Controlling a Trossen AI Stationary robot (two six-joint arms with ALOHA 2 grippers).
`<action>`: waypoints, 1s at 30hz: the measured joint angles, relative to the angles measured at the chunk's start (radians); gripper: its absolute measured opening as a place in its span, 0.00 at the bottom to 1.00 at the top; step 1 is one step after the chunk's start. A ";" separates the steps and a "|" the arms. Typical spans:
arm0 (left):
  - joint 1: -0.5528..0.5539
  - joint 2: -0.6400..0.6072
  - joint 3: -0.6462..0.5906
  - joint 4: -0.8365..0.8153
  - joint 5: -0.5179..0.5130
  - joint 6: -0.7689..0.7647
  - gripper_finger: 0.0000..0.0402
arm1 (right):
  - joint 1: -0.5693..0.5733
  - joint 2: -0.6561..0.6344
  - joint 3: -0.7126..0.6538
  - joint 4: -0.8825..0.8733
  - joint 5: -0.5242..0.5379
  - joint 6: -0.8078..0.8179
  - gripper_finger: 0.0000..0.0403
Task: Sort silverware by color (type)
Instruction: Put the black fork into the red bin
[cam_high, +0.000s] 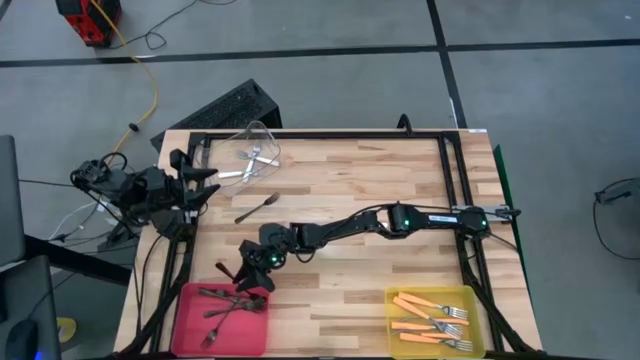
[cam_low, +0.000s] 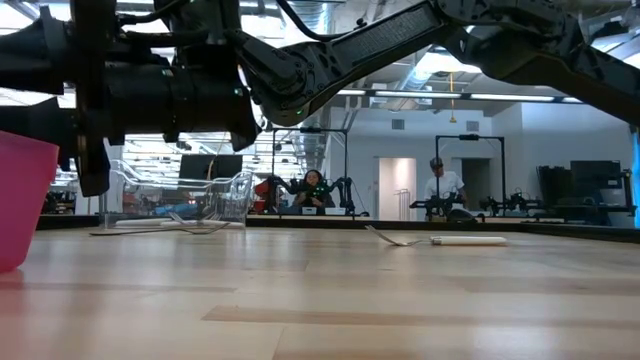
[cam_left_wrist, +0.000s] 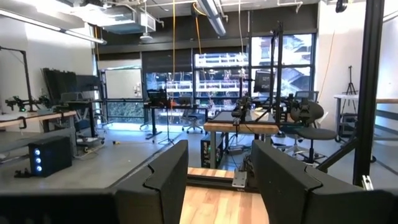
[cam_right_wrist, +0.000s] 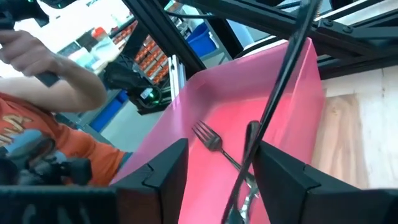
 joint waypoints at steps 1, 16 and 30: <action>0.000 0.000 0.000 -0.008 0.000 -0.005 0.41 | 0.000 0.000 0.000 -0.007 0.000 -0.018 0.50; 0.000 0.000 0.000 -0.054 0.000 -0.049 0.41 | -0.001 -0.002 0.000 -0.118 -0.001 -0.136 0.49; 0.000 0.000 0.000 -0.127 -0.003 -0.110 0.41 | -0.077 -0.096 0.001 -0.154 -0.093 -0.134 0.48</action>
